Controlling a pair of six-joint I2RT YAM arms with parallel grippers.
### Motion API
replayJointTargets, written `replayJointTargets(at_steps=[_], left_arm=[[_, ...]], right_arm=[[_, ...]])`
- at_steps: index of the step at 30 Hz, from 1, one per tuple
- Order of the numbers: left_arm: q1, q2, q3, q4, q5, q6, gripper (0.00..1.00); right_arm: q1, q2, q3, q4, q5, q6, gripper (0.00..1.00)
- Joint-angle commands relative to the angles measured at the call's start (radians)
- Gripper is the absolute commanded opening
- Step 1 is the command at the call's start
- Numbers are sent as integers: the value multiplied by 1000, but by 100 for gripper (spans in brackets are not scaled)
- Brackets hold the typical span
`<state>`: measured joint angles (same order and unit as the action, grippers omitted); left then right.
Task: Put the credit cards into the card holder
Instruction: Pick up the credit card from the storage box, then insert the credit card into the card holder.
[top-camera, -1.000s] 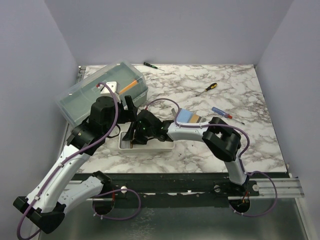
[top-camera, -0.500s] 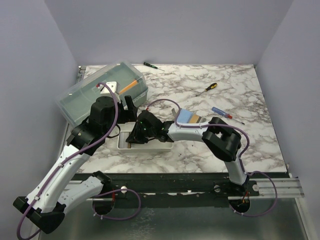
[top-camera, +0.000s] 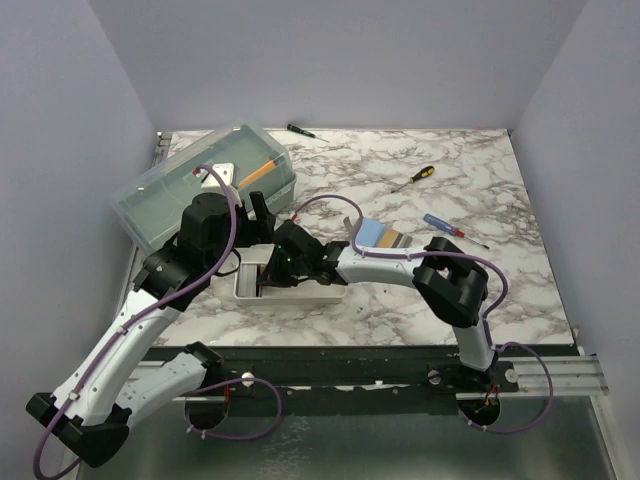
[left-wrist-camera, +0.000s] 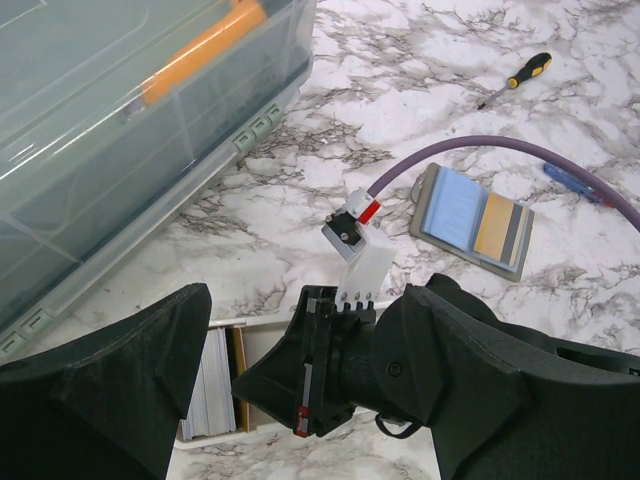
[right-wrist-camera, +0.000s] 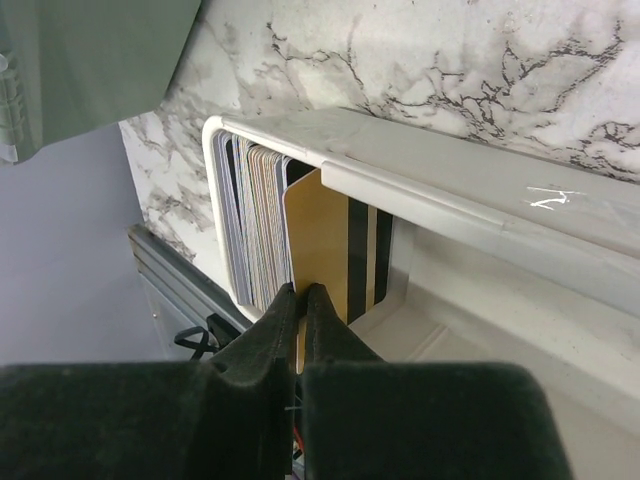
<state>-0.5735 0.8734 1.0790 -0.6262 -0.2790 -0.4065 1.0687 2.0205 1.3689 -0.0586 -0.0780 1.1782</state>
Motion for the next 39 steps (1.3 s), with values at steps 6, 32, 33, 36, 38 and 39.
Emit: replayJointTargets(at_steps=[6, 32, 33, 36, 38, 39], left_arm=[[-6, -1, 8, 16, -12, 9, 84], [-6, 285, 36, 217, 382, -93, 81], [-6, 338, 38, 255, 453, -112, 80], [-11, 498, 56, 367, 610, -180, 75], [-24, 596, 76, 447, 679, -207, 71], [-35, 642, 85, 482, 689, -210, 69]], right_arm=[[44, -33, 171, -273, 123, -28, 0], [-412, -814, -462, -138, 15, -483, 0], [-501, -829, -504, -118, -70, -514, 0], [-722, -836, -614, -11, -296, -573, 0], [-835, -798, -671, 64, -436, -592, 0], [-874, -765, -693, 118, -494, -596, 0]])
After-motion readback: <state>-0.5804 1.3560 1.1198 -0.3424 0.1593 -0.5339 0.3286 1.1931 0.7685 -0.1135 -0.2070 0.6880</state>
